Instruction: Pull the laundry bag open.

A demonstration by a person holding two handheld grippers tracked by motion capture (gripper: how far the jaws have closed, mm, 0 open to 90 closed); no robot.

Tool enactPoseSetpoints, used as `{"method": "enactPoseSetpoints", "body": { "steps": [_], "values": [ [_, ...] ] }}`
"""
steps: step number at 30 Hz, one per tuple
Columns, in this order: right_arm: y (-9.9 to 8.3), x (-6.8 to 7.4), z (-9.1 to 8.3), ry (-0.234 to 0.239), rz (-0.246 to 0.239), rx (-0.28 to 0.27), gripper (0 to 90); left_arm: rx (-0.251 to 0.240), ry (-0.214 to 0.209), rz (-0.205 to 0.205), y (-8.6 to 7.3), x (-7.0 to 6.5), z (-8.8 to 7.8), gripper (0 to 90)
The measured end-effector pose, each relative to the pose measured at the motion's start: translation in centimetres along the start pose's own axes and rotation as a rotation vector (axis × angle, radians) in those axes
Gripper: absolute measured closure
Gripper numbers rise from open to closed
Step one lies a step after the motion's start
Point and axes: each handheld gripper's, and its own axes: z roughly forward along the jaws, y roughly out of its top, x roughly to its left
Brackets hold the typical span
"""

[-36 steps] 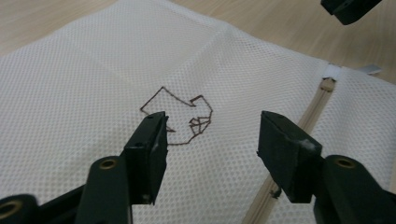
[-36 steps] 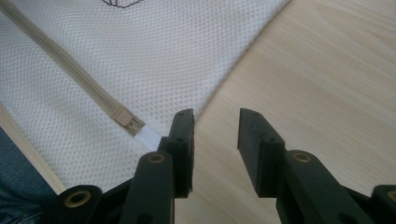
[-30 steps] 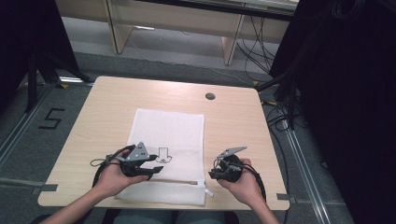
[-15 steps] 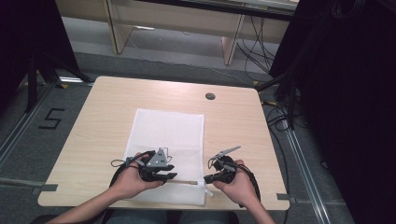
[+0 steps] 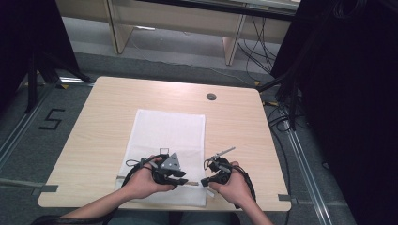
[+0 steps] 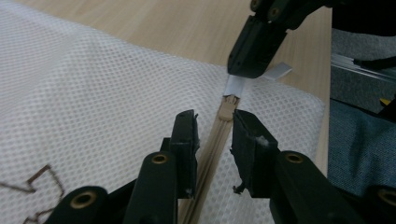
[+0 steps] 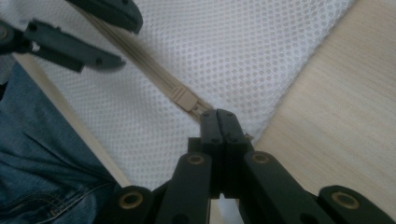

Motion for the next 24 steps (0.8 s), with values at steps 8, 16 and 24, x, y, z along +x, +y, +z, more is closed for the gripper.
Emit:
{"method": "enactPoseSetpoints", "body": {
  "steps": [8,16,24],
  "values": [
    [-0.1,-0.1,1.0,-0.016,-0.001,0.025,90.0,0.066,-0.025,0.056,0.4,-0.4,2.3,70.0],
    [0.0,0.4,1.3,-0.036,-0.011,0.050,90.0,0.061,-0.046,0.063,0.3,-0.6,3.5,74.5],
    [0.0,-0.2,1.4,-0.021,-0.015,0.034,90.0,0.048,-0.054,0.067,0.5,-0.6,4.1,77.4]
  ]
}}
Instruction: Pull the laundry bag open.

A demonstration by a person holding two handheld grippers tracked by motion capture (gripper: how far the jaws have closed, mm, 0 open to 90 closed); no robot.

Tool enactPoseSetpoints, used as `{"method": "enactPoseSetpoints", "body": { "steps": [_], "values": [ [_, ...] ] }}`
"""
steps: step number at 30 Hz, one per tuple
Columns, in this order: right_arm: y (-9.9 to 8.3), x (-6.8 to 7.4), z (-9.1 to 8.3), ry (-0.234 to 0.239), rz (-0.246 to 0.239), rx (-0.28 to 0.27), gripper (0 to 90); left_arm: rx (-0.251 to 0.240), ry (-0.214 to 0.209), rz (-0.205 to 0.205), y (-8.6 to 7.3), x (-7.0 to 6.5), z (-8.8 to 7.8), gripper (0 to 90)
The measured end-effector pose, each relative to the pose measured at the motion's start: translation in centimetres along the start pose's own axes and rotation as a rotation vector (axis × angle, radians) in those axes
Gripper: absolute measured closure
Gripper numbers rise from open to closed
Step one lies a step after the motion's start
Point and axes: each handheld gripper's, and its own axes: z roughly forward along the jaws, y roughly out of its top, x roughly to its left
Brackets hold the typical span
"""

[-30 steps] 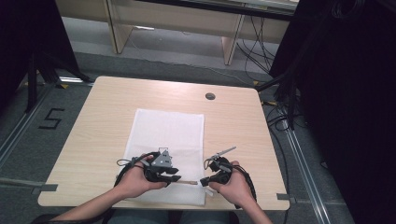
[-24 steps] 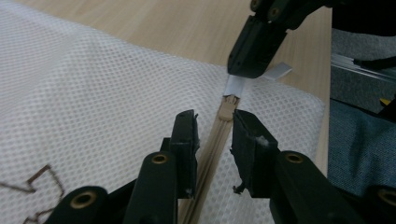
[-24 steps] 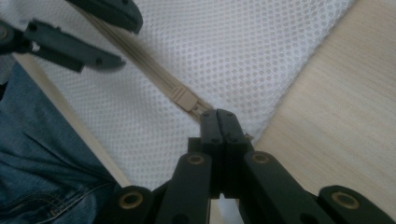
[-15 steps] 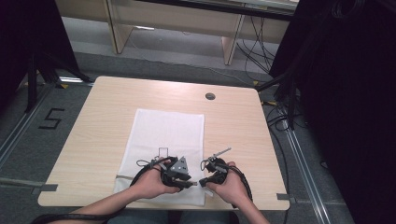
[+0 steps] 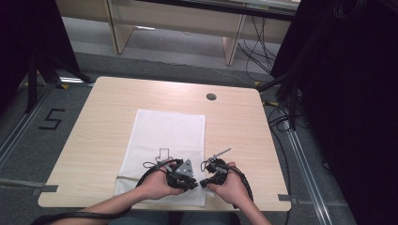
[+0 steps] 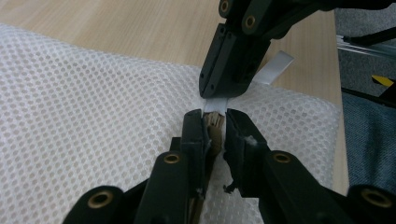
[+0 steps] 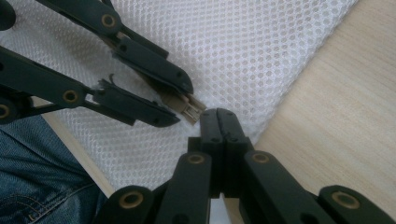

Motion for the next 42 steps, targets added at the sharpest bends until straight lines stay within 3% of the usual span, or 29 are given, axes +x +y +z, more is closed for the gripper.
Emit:
{"method": "enactPoseSetpoints", "body": {
  "steps": [2,5,7,8,10,11,12,16,27,29,31,38,42],
  "values": [
    [0.0,0.1,0.0,0.002,-0.001,-0.001,90.0,0.003,0.001,0.021,0.2,-0.2,0.2,79.3],
    [0.0,0.0,0.0,-0.001,0.000,0.001,90.0,0.036,0.025,0.096,0.6,-0.3,0.2,81.6],
    [0.0,0.0,0.0,0.003,0.005,0.000,90.0,0.030,0.024,0.052,0.5,-0.4,0.2,81.8],
    [0.0,0.1,-0.1,0.010,0.026,0.009,90.0,0.029,0.025,0.053,0.5,-0.4,0.2,81.9],
    [0.0,0.1,0.0,0.008,0.024,0.007,90.0,0.027,0.018,0.044,0.5,-0.3,0.1,82.0],
    [0.0,0.0,0.0,0.000,0.008,0.000,90.0,0.033,0.006,0.049,0.6,-0.2,0.1,82.0],
    [0.0,0.0,0.0,-0.005,0.005,0.001,90.0,0.030,0.019,0.051,0.6,-0.3,0.0,82.1],
    [0.1,-0.1,0.1,-0.003,0.042,0.000,90.0,0.036,0.017,0.073,0.7,-0.3,-0.3,82.1],
    [0.1,0.0,0.2,-0.013,0.044,0.000,90.0,0.050,0.021,0.105,0.7,-0.2,-1.1,82.1],
    [0.1,0.3,0.1,-0.015,0.061,0.010,90.0,0.039,0.016,0.087,0.6,-0.2,-1.2,82.1],
    [0.1,0.2,0.1,-0.021,0.037,0.003,90.0,0.042,0.017,0.092,0.6,-0.2,-1.1,82.1],
    [0.1,0.4,0.2,-0.036,0.024,-0.008,90.0,0.037,0.014,0.106,0.5,0.0,-1.7,82.1],
    [0.1,0.3,0.3,-0.035,0.017,-0.010,90.0,0.042,0.013,0.091,0.5,-0.1,-1.7,82.1]
  ]
}}
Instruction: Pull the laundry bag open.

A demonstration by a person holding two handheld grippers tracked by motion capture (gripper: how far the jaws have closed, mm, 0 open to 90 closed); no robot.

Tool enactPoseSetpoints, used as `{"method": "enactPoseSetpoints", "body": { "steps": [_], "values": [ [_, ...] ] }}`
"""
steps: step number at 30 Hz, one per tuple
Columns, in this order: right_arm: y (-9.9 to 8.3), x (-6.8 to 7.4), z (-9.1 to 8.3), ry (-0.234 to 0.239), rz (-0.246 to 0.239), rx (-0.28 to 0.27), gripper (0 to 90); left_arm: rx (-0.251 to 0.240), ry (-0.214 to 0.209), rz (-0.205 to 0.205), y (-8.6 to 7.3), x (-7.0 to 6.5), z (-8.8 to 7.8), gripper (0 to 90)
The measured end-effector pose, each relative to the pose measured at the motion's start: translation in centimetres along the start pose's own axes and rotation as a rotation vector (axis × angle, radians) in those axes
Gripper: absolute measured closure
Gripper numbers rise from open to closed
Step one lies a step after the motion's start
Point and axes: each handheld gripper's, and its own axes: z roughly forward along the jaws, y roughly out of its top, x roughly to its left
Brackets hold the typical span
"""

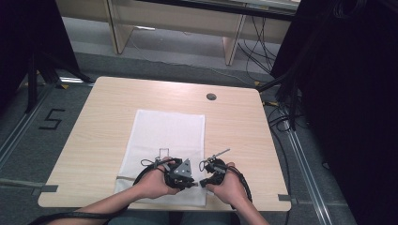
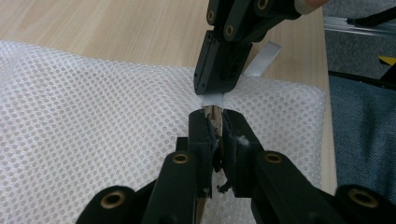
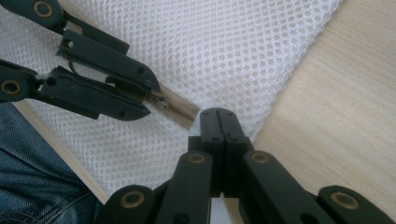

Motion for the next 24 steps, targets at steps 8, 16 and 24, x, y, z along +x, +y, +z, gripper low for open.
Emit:
{"method": "enactPoseSetpoints", "body": {
  "steps": [8,16,24],
  "values": [
    [-0.01,0.03,0.01,-0.002,0.000,-0.001,90.0,0.001,-0.006,-0.014,-0.33,0.21,-0.52,82.2],
    [-0.01,0.07,-0.01,-0.004,0.003,0.000,90.0,-0.003,-0.012,-0.013,-0.39,0.26,-0.59,82.2],
    [0.00,0.13,-0.12,0.002,0.026,0.015,90.0,-0.008,-0.016,-0.018,-0.60,0.41,-0.90,82.2]
  ]
}}
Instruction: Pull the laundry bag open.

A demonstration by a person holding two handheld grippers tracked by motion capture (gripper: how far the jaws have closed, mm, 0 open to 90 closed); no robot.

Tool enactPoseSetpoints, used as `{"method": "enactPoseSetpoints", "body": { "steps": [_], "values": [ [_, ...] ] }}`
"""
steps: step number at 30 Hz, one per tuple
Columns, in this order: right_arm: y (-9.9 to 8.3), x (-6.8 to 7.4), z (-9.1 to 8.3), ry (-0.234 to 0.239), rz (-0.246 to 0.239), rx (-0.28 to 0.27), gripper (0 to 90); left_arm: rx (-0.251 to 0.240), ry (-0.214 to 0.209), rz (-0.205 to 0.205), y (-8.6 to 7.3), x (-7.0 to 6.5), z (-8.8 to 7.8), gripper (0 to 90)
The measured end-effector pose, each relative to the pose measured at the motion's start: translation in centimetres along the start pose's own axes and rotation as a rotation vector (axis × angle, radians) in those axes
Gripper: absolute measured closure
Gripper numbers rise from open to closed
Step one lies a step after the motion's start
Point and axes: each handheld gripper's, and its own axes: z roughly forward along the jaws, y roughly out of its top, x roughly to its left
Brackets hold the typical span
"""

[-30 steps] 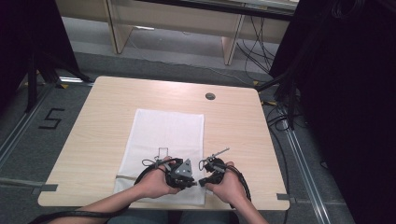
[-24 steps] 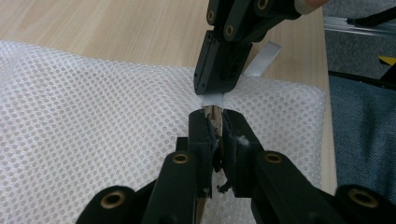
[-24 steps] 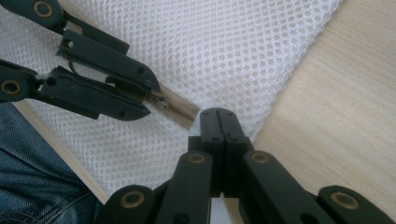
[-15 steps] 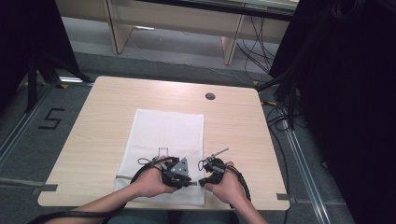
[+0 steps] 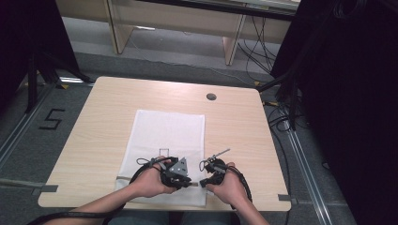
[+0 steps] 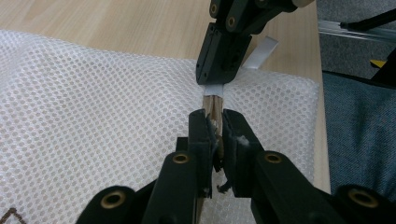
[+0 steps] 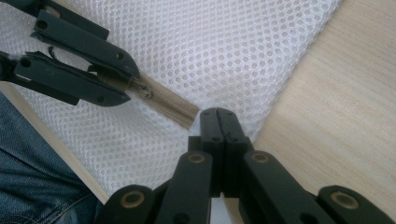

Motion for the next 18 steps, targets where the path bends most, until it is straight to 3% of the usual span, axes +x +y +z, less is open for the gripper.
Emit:
{"method": "enactPoseSetpoints", "body": {
  "steps": [1,7,18],
  "values": [
    [-0.02,-0.04,0.06,0.001,0.000,-0.009,90.0,0.001,0.002,0.020,0.05,0.06,-0.02,82.2],
    [0.04,-0.13,0.01,-0.003,-0.013,0.002,90.0,-0.004,-0.001,-0.003,-0.12,0.06,-0.41,82.2],
    [0.08,-0.14,0.03,-0.004,-0.007,0.001,90.0,-0.001,-0.006,0.000,-0.19,0.12,-0.50,82.2]
  ]
}}
